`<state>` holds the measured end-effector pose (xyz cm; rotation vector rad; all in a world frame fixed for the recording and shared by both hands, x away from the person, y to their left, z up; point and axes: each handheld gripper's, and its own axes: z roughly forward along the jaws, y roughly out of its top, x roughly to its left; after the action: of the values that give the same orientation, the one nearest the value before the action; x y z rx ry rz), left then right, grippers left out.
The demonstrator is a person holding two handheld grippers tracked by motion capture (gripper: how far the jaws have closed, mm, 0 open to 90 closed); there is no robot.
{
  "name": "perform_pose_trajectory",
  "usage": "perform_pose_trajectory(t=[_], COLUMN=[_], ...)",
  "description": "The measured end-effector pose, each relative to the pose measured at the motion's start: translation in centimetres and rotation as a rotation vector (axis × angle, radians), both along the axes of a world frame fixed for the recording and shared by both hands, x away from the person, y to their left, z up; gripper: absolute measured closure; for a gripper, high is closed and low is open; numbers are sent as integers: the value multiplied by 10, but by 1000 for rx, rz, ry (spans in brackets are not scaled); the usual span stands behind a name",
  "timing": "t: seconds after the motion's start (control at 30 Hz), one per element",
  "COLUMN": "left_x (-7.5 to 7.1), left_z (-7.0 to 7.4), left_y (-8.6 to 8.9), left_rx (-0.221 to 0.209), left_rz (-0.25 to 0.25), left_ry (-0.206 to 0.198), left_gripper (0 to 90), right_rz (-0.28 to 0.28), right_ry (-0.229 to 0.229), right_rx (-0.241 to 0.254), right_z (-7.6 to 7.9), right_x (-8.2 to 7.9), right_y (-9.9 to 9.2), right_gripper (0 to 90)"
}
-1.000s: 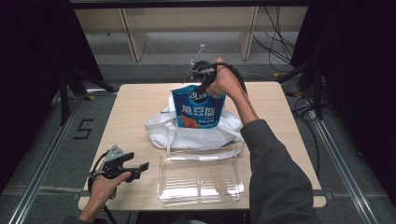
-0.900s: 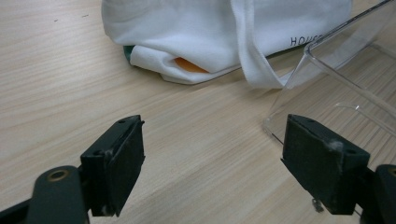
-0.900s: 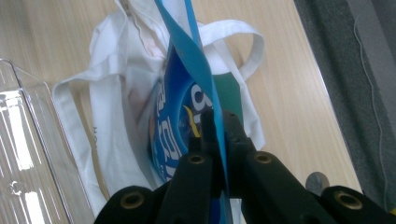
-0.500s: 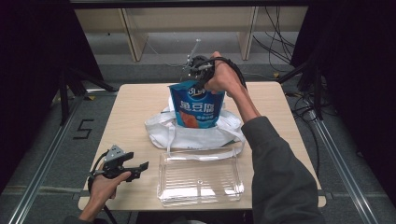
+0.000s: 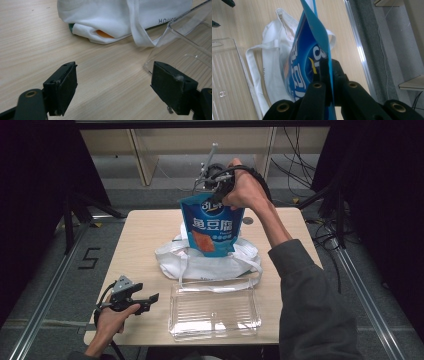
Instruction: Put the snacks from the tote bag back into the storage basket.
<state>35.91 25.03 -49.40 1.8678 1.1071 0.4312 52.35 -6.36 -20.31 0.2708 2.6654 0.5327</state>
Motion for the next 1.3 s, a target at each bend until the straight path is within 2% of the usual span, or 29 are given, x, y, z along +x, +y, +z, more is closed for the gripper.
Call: perform_pose_trajectory(t=[0.07,0.1,0.17,0.2,0.23,0.3,0.33,0.37,0.43,0.47,0.5,0.53,0.57,0.73,0.9,1.03,1.07,1.1,1.13,1.17,1.23,1.27,1.3], left_x=[-1,-1,0,0,0,0,0,0,0,0,1,1,1,1,2,1,1,1,2,1,1,1,2], left_z=[0,0,1,1,0,0,0,0,0,-1,-1,-1,-1,-1,-1,-2,-2,-1,-1,-1,-2,-1,-1], left_y=[0,0,1,2,1,2,1,1,1,1,1,1,2,2,2,2,2,2,2,2,3,2,2], left_rx=[4,5,12,12,7,6,7,11,29,23,16,22,25,28,22,20,22,17,16,21,22,20,20], left_rz=[5,9,5,5,12,11,11,16,14,14,13,8,6,10,13,19,27,27,24,25,26,33,30], left_ry=[-2,-1,-15,-13,-11,-5,-7,-9,-6,-6,-4,-9,-10,-14,-9,-8,-7,-11,-12,-14,-7,-8,-11], left_gripper=[203,203,203,203,203,203,202,202,202,201,201,200,200,200,200,201,200,200,200,200,200,200,200], right_rz=[-6,6,5,3,12,3,22,9,2,9,-3,17,1,34,31,68,59,78,64,78,88,102,94], right_ry=[0,-3,2,-2,-16,-6,-22,-8,-8,-13,-3,-13,-3,-1,0,5,12,16,33,35,47,39,50], right_rx=[10,-3,19,4,9,31,19,40,39,16,37,36,27,16,23,28,35,40,42,45,42,40,36], right_z=[5,7,10,12,14,17,20,21,23,24,24,24,25,28,29,28,27,27,26,24,23,23,23], right_x=[-5,-7,-12,-14,-17,-23,-24,-27,-32,-34,-37,-38,-41,-53,-69,-78,-81,-81,-84,-85,-87,-88,-91], right_y=[-2,-4,-5,-8,-10,-12,-15,-16,-20,-23,-23,-25,-25,-29,-30,-29,-29,-29,-28,-28,-27,-26,-25], right_gripper=[900,900,900,900,900,900,900,900,900,900,900,900,900,900,900,900,900,900,900,900,900,900,900])
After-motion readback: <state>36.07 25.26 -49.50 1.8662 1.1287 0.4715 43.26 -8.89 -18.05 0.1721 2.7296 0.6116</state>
